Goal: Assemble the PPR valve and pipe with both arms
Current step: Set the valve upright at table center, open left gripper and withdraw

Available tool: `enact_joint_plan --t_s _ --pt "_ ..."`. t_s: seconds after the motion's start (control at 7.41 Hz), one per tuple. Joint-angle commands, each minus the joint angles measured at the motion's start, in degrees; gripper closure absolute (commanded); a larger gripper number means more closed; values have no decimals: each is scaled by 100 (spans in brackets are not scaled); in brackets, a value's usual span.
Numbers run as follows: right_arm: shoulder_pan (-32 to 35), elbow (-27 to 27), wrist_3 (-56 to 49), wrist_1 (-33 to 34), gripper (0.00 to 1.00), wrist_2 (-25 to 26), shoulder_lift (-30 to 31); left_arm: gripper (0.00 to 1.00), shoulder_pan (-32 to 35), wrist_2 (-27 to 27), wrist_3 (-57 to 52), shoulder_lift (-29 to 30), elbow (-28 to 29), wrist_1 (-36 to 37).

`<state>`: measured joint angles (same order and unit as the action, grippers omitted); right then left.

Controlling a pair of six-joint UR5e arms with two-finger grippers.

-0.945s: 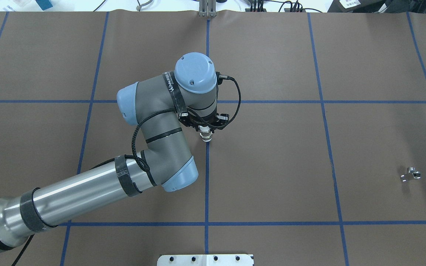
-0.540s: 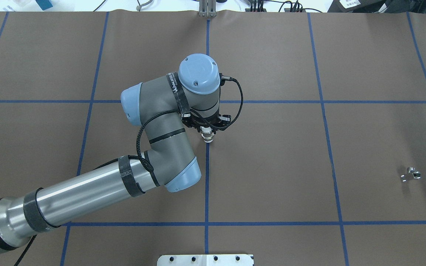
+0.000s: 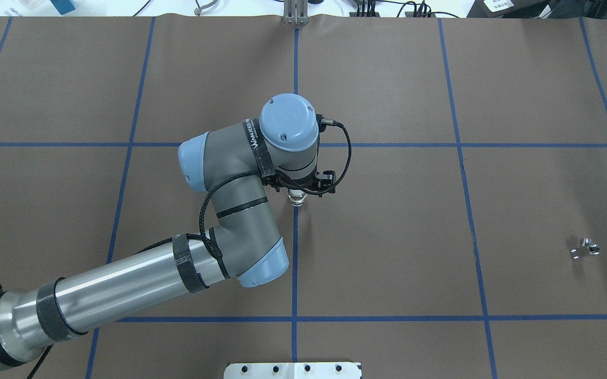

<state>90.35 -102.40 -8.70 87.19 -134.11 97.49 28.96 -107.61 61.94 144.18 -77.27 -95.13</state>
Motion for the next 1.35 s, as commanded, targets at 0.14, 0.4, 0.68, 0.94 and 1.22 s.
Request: enact_joint_plan --t_s 0.14,0.4,0.68,0.94,1.22 --pt "0 -25 0 0 0 -28 -2 1 249 -32 -137 -91 -602 412" --pt "0 -113 200 -9 0 -89 -2 1 539 -75 -663 -493 -1908 1474" --pt "-105 -481 658 -9 0 -237 111 0 1291 -592 -1861 -1405 -3541 2607" --pt "-394 -1007 1359 -9 0 -335 348 0 2633 -970 -3864 -2136 -4269 3314" --pt "-728 -1439 2018 -218 0 -327 673 0 4022 -1400 -6235 -2864 -4113 3422"
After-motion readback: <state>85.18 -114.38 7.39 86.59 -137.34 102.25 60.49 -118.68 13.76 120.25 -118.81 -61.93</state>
